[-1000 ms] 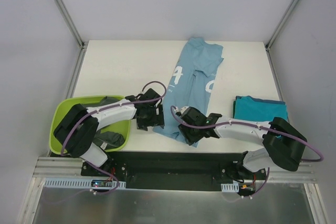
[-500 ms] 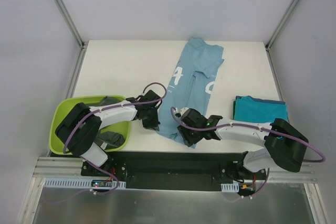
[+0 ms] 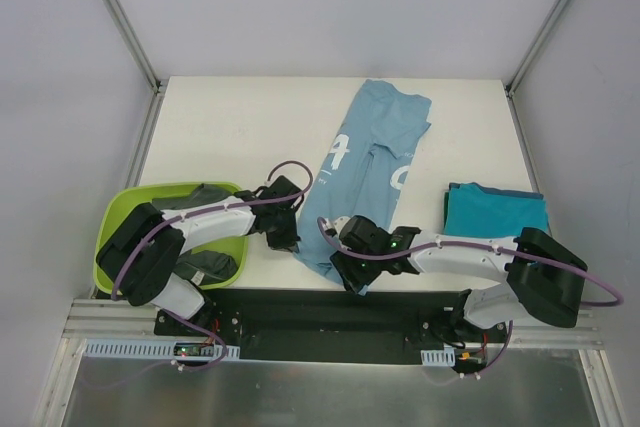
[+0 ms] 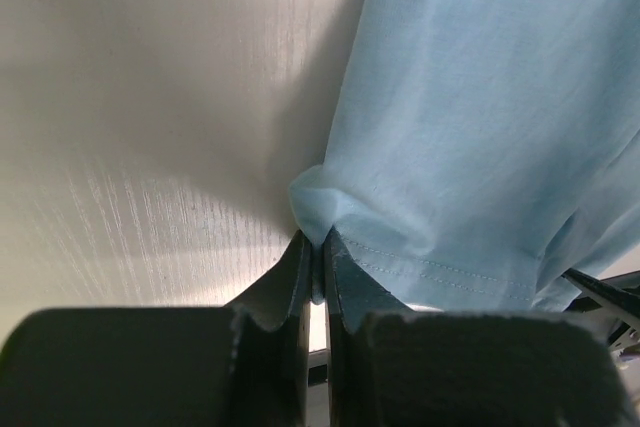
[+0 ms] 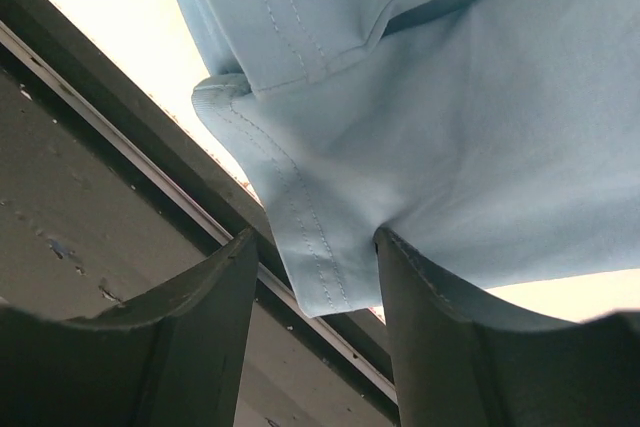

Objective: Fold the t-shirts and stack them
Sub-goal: Grab the bottom of the folded rectangular tshirt with both arms

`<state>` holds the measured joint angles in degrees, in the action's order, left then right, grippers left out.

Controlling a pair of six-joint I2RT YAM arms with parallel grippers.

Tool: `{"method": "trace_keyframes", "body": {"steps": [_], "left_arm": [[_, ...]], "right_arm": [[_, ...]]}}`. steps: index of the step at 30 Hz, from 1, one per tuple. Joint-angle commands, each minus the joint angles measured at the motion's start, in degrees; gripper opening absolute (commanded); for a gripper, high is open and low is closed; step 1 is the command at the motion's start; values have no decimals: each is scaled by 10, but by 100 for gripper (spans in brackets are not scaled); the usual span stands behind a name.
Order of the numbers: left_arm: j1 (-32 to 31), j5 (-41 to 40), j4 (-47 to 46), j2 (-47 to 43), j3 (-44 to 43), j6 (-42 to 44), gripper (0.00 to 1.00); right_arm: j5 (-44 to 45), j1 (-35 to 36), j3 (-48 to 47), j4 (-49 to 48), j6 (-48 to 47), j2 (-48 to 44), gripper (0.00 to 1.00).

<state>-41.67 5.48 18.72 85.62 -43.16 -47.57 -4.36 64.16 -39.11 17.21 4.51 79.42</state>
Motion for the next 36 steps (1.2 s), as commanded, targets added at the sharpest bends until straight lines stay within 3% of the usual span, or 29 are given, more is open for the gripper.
{"method": "trace_keyframes", "body": {"steps": [1, 7, 15, 18, 23, 25, 36], "left_arm": [[-3, -28, 26, -20, 19, 5, 0], [-3, -33, 24, -23, 18, 7, 0], [-3, -30, 23, -17, 12, 8, 0], [-1, -28, 23, -19, 14, 8, 0], [7, -27, 23, -40, 25, 4, 0], [11, -32, 25, -62, 36, -2, 0], [16, -49, 109, -236, 60, 27, 0]], "right_arm": [[-2, 7, -17, 55, 1, -24, 54], [11, 23, -20, 57, -28, -54, 56], [38, 46, -28, 41, -23, 19, 56], [115, 46, -47, 75, 3, 57, 47], [157, 46, -42, 88, 43, 60, 18], [139, 49, -40, 88, 40, 50, 2], [-106, 65, -33, 35, 1, -55, 0]]}}
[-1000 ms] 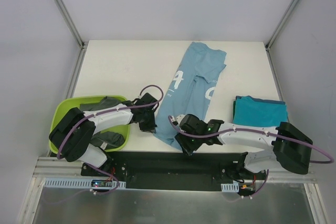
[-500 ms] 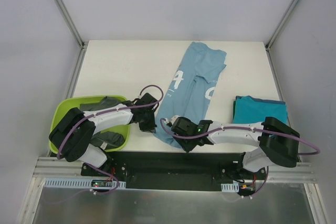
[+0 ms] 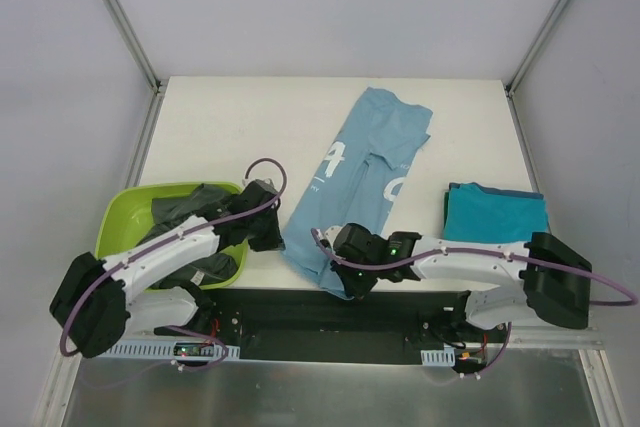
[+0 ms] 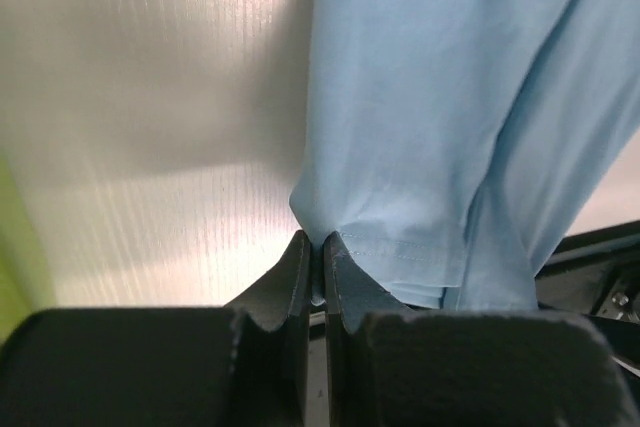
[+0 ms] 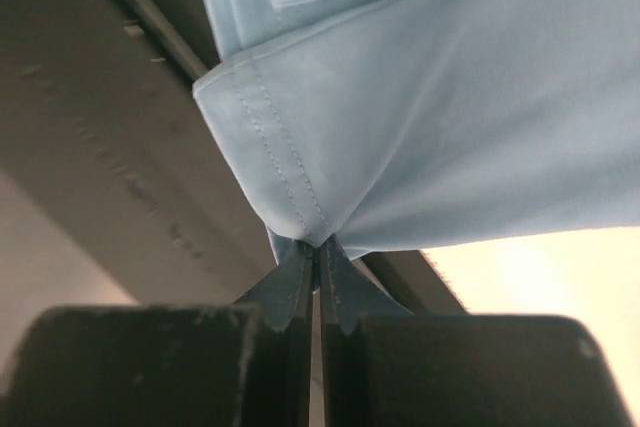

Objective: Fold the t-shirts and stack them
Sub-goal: Grab the bottom of the folded rectangular tshirt with both arms, then fold the folded rectangular tshirt in 1/3 of the way

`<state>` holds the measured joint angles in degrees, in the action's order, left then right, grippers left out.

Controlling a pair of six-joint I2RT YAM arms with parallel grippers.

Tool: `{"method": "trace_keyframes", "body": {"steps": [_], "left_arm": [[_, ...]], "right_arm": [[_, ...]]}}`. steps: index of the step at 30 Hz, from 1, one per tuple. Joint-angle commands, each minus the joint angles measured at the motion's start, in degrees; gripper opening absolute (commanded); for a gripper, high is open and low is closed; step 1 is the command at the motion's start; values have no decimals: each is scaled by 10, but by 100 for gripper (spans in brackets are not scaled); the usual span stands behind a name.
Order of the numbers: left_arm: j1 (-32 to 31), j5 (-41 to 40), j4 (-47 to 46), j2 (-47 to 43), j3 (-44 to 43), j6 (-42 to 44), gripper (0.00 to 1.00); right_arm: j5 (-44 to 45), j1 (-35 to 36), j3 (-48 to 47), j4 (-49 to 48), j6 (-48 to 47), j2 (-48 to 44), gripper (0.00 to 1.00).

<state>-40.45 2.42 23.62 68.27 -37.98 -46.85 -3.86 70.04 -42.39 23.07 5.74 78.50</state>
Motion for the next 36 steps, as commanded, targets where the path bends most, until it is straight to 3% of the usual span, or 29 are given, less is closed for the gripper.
{"method": "trace_keyframes", "body": {"steps": [1, 8, 12, 19, 25, 36], "left_arm": [[4, -15, 68, -80, 10, 19, 0], [4, -8, 84, -173, 6, 14, 2], [4, -21, 83, -153, -45, 18, 0], [7, -77, 73, -18, -197, 47, 0], [41, -44, 67, 127, -346, 98, 0], [103, 56, 65, 345, -574, 161, 0]], "right_arm": [[-125, 7, -1, -24, -10, -53, 0], [-173, 6, -26, -4, -13, -82, 0], [-101, -7, -62, 64, -47, -103, 0], [-22, -129, -112, 152, -106, -131, 0], [28, -241, -150, 169, -135, -120, 0], [-36, -401, -196, 102, -184, -38, 0]]}}
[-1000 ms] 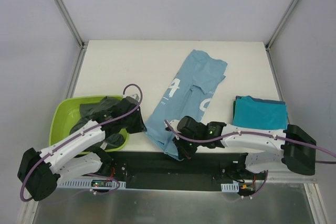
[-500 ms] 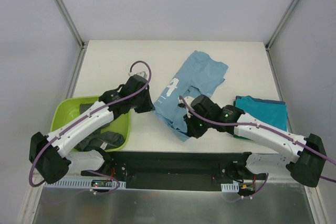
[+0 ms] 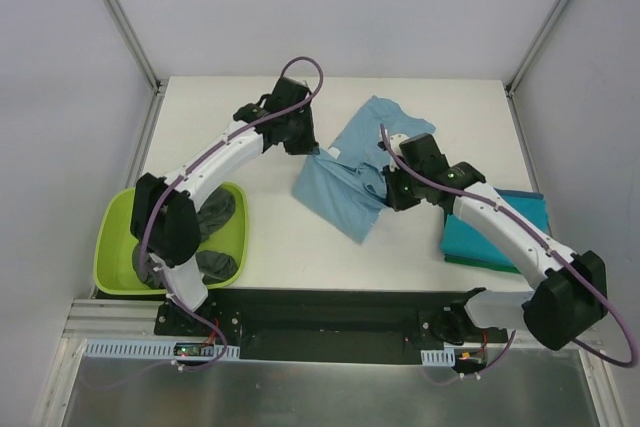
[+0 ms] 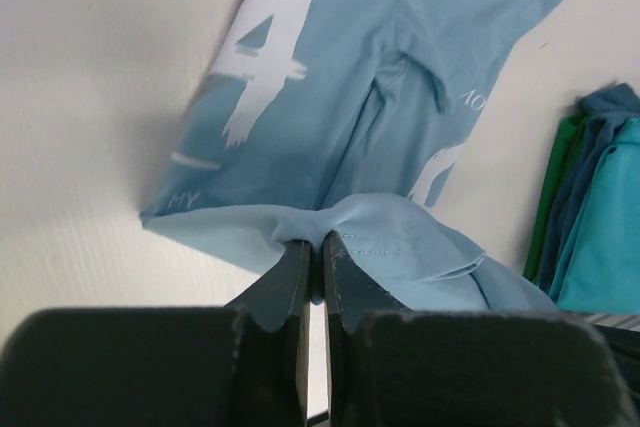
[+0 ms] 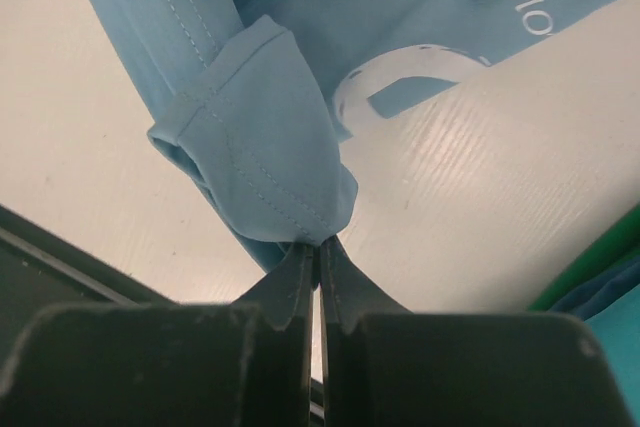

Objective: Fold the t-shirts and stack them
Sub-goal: Fold the folded rectangular tshirt in 1/3 of the way

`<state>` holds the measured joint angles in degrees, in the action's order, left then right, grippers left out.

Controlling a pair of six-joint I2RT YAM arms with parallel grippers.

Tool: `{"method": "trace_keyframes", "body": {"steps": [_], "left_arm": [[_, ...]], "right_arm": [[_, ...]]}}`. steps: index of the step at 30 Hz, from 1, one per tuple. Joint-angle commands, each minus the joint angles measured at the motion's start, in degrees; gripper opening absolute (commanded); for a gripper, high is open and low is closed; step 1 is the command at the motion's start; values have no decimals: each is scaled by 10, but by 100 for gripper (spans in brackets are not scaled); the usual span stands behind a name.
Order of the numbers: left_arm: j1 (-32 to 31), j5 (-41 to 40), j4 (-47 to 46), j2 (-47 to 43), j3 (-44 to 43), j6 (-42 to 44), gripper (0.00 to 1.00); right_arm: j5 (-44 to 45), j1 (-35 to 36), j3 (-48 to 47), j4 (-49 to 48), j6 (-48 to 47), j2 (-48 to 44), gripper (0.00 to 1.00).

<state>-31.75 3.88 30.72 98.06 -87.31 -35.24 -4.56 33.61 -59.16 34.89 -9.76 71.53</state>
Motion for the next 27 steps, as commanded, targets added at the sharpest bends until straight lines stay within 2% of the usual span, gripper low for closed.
{"method": "trace_keyframes", "body": {"steps": [1, 10, 15, 23, 25, 26, 27], "left_arm": [[23, 49, -6, 60, -92, 45, 0], [36, 75, -5, 179, -174, 90, 0], [49, 106, -6, 238, -211, 89, 0], [66, 137, -7, 299, -247, 80, 5], [70, 146, -7, 305, -255, 81, 19], [71, 152, -7, 307, -257, 80, 31], [72, 156, -7, 307, -262, 83, 37]], "right_arm": [[-29, -44, -32, -19, -31, 44, 0], [-53, -105, -72, -60, -33, 146, 0], [-51, -119, -89, -68, -33, 190, 0], [-58, -150, -119, -95, -28, 268, 3], [-48, -155, -133, -95, -29, 288, 6], [-42, -159, -140, -94, -27, 293, 12], [-34, -162, -148, -94, -28, 296, 21]]}}
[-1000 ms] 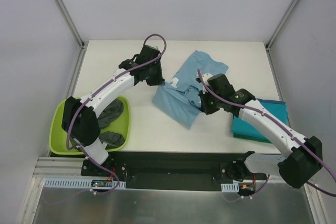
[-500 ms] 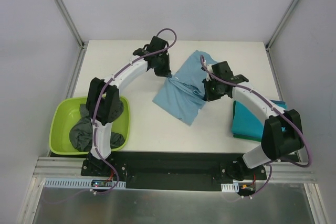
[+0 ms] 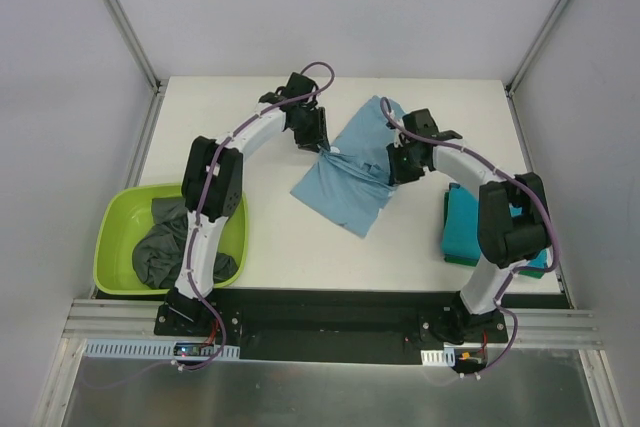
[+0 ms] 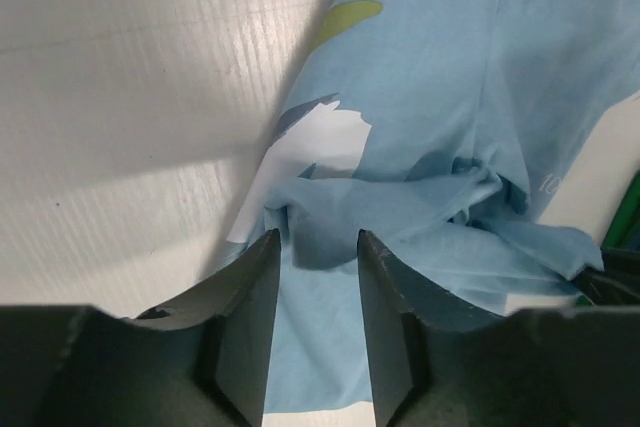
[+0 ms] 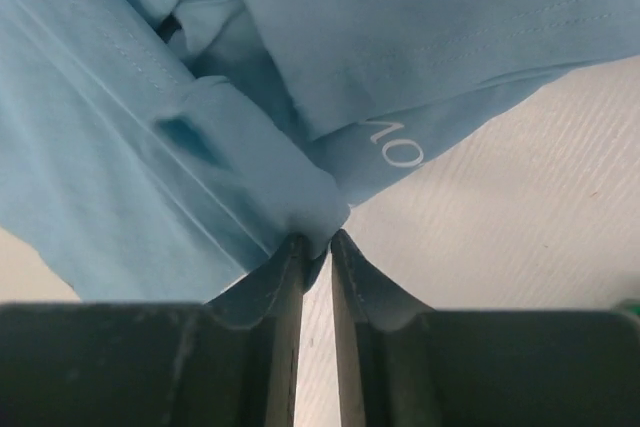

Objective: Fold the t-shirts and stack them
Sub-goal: Fold the folded rectangular tshirt in 1/3 of the way

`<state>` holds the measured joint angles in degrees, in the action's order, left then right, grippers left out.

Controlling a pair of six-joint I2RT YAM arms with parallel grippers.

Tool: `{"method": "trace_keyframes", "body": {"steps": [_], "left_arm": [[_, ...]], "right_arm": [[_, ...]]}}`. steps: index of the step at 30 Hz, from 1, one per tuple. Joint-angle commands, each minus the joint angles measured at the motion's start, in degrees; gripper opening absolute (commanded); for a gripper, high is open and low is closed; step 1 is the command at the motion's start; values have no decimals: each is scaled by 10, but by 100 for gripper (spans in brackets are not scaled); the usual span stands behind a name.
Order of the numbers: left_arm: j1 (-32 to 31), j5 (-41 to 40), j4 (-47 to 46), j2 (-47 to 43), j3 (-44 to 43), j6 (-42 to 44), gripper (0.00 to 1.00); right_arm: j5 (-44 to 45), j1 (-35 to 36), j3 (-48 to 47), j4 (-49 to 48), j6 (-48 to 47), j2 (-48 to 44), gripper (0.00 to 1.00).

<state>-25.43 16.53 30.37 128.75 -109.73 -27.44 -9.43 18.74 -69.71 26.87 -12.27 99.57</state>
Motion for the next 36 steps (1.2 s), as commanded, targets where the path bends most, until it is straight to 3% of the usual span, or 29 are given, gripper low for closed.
{"method": "trace_keyframes", "body": {"steps": [1, 2, 4, 6, 7, 9, 15, 21, 26, 32, 36], "left_arm": [[10, 36, -2, -2, -40, 6, 45], [11, 39, -3, -8, -40, 5, 58], [11, 38, -3, -24, -39, 5, 83], [11, 31, -3, -46, -29, 7, 99], [11, 25, -3, -60, -16, 5, 99], [12, 16, -5, -96, 30, 5, 99], [14, -51, -21, -213, 197, -12, 99], [21, -23, -99, -292, 357, -45, 99], [21, 53, -138, -254, 372, -55, 99], [22, 54, -138, -221, 369, -57, 99], [24, 47, -138, -206, 368, -58, 99]], "right_arm": [[21, -17, -49, -11, 0, 16, 32], [32, -20, -55, -9, 2, 12, 48], [47, -23, -60, -9, 4, -2, 61], [64, -22, -64, -9, 7, -23, 85], [68, -22, -62, -9, 7, -33, 99], [59, -22, -59, 0, 13, -53, 100], [-133, 22, 4, -23, -9, -103, 100], [-155, 103, 1, -52, 20, -29, 97], [-139, 109, -49, -51, 34, 49, 97], [-70, 68, -117, -55, 51, 108, 97], [-79, 25, -146, -77, 78, 128, 97]]}}
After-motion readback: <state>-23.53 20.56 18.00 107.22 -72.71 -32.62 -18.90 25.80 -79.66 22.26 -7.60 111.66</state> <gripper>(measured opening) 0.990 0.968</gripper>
